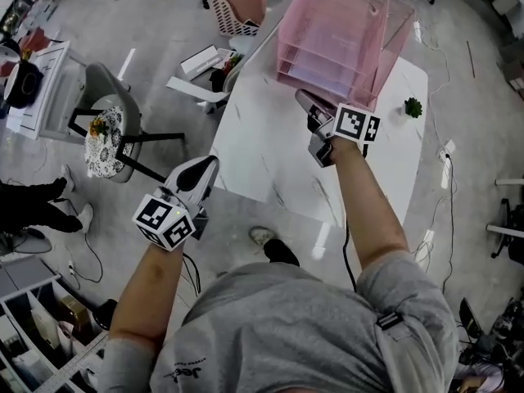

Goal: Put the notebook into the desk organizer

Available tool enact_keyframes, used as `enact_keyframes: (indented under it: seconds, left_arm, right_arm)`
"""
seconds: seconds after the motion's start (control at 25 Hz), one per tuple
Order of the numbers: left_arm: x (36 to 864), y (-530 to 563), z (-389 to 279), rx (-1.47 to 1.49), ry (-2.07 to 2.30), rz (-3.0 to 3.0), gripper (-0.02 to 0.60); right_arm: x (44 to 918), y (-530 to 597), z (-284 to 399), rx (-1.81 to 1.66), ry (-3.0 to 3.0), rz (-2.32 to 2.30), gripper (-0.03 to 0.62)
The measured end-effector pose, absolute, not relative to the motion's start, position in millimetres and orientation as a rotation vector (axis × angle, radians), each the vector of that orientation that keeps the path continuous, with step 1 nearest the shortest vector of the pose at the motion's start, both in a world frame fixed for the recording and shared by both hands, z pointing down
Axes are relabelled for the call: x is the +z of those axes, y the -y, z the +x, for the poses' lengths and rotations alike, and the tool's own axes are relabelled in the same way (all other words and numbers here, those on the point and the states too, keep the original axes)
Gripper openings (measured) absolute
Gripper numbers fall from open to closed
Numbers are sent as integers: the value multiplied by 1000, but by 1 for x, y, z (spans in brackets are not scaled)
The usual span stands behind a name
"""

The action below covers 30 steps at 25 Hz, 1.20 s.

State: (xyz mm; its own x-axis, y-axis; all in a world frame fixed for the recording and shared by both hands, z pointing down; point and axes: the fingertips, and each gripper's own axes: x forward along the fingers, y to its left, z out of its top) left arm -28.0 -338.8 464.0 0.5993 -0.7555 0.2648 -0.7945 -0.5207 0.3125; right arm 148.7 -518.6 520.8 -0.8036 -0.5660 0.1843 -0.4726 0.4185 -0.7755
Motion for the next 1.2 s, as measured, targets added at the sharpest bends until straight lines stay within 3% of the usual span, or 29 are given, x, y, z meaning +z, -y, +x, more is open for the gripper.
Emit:
enact_keyframes:
  seconds: [0.12,0.4,0.68,1.2]
  left_arm:
    - [454,330,-49,78,1316,2406,58]
    - [435,260,-132,-13,1515,2318,58]
    - [415,132,-240,-117,1832,2138,58]
    - [399,-158,-378,-247,2339,1681,58]
  right_arm:
    - [488,501,115,-1122,-2745,-866,5]
    - [438,419,2,-768,-3043,-583,3]
    - [416,297,-141,-630,-3212,-121,3]
    - [406,30,-328,-489,-3287,612,3]
